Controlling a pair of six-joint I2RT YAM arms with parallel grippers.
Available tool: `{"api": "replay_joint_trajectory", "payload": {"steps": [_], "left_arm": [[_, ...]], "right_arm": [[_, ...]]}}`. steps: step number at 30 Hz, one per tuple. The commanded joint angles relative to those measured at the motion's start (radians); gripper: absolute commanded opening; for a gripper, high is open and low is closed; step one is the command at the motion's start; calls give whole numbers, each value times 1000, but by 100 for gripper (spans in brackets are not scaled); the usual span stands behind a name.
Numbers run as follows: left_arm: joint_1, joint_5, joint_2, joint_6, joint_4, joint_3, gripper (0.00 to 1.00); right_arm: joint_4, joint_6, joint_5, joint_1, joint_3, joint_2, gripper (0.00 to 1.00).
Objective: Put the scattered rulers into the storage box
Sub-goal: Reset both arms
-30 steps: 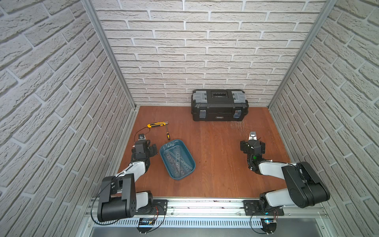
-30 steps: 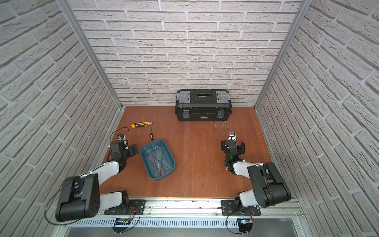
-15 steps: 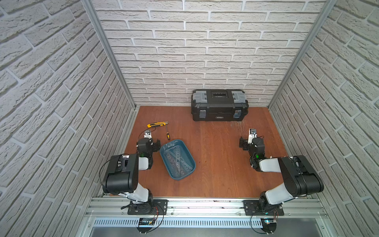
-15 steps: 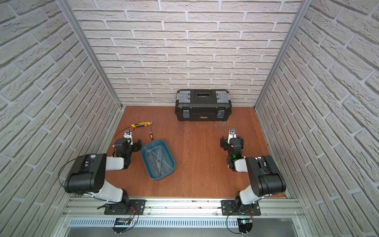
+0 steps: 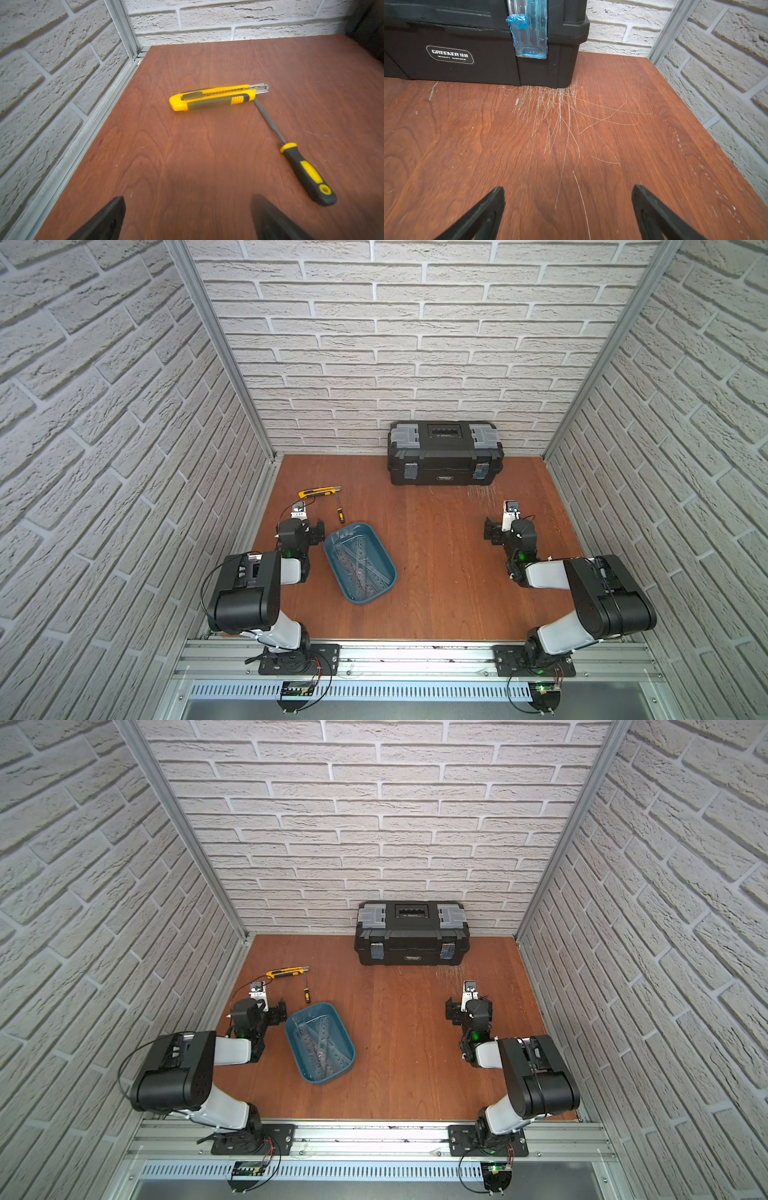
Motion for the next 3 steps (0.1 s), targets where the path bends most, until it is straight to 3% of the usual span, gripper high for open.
{"api": "replay_joint_trajectory", "payload": {"steps": [1,3], "left_arm": [[-2,10,-1,13,52,3,98],[-1,10,-2,13,50,3,98]], "right_arm": [[11,14,-30,-20,19,-19,99],[15,12,-31,-21,16,-23,99]]}}
